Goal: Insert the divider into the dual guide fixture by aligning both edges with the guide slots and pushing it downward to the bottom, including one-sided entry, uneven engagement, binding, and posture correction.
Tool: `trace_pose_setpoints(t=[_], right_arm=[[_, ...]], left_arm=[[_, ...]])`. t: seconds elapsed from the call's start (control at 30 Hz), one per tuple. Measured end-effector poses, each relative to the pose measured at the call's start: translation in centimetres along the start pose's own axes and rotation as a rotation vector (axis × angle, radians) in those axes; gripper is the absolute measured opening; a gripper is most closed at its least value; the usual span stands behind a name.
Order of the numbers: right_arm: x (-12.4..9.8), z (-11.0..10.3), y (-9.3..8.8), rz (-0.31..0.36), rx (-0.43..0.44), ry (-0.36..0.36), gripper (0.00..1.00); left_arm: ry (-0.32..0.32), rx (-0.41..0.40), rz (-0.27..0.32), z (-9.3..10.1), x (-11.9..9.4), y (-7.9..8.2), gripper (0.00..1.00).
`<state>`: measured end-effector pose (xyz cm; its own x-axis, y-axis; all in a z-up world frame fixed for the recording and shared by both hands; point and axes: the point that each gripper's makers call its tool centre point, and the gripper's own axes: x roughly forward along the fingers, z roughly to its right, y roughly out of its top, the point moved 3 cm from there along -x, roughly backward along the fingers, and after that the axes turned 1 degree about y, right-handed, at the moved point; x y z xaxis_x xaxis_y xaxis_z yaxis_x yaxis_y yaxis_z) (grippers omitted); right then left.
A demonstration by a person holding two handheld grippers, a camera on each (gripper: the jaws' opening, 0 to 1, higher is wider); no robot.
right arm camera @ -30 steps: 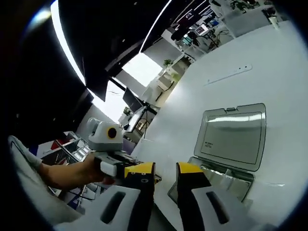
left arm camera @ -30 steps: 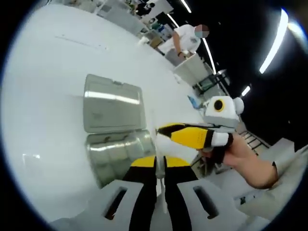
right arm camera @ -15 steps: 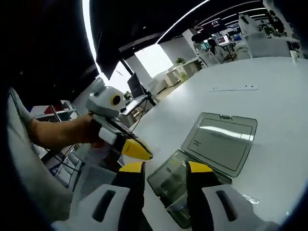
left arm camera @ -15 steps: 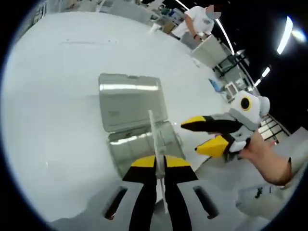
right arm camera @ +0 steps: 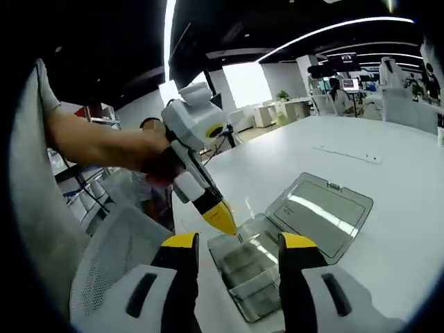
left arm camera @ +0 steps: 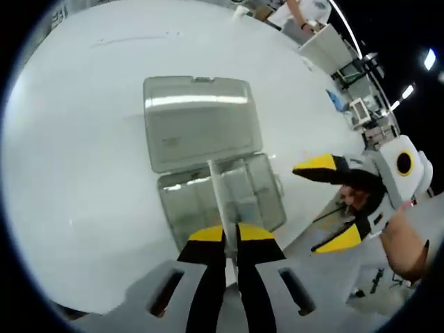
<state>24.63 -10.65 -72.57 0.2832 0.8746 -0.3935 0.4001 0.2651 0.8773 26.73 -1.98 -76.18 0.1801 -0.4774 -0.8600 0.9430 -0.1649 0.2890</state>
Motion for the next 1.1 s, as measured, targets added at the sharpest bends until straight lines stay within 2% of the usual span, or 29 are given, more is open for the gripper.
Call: trace_pose_setpoints(t=[0.17,0.4,1.1], right_arm=[[-0.2,-0.4,-0.2,0.012,-0.012,0.002,0.43],[-0.7,-0.4,-0.4,0.025,-0.006,-0.004,0.43],[-1.2,-1.6,-0.5,0.025,-0.058,0.010,0.46]], left_arm=[[0.013,-0.018,-0.019,-0.1,0.4,0.4,0.01],[0.041,-0.040,-0.058,-0.5,1.3,-0.1,0.01],[0.068,-0.092,-0.063,-1.0,2.7,-0.6,0.01]])
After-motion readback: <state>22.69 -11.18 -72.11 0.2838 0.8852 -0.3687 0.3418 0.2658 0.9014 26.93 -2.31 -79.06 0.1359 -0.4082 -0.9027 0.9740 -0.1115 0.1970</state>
